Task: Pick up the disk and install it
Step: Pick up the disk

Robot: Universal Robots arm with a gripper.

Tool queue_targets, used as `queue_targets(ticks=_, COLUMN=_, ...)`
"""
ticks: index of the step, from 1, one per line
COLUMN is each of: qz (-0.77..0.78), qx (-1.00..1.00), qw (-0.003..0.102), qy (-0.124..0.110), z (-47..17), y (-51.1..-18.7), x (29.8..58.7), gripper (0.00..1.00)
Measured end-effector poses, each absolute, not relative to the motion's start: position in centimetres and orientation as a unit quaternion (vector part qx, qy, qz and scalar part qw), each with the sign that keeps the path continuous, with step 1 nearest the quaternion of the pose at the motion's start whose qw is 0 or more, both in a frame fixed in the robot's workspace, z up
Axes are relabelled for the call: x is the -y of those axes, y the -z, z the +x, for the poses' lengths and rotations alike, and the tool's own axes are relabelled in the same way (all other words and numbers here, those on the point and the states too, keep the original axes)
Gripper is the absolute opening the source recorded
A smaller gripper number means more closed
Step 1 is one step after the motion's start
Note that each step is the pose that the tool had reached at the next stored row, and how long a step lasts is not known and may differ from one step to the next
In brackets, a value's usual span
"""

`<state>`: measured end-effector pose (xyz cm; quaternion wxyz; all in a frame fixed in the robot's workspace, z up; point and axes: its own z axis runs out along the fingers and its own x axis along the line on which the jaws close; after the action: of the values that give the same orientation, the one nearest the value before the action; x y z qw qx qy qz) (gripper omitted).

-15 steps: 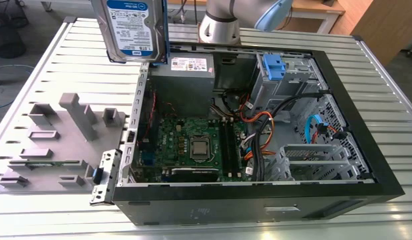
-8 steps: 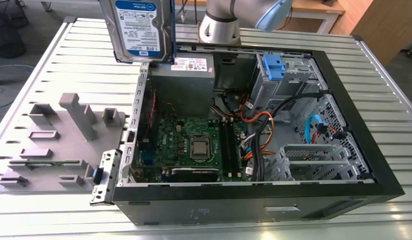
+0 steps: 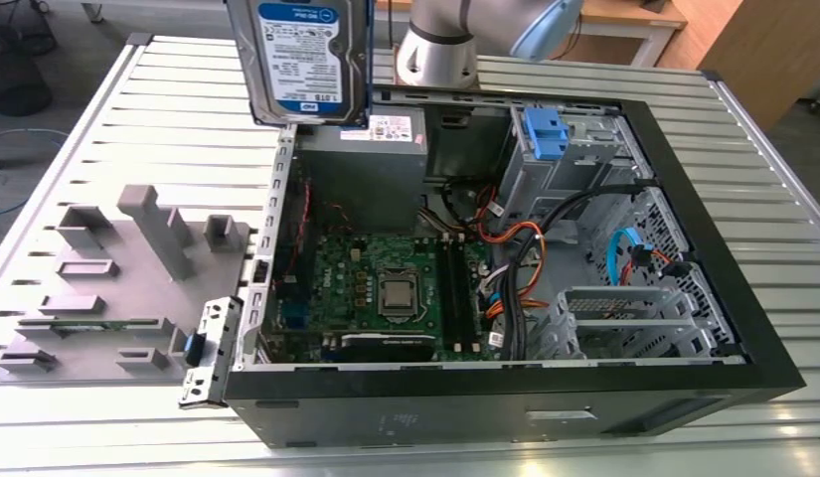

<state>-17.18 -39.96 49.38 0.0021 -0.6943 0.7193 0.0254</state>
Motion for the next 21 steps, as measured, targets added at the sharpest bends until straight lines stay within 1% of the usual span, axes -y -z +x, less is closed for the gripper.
queue_targets(ticks=21, qz=-0.694, qx=-0.719, qw=0.002, qy=-0.025, z=-12.6, y=-49.4, x=40.0, gripper=0.35)
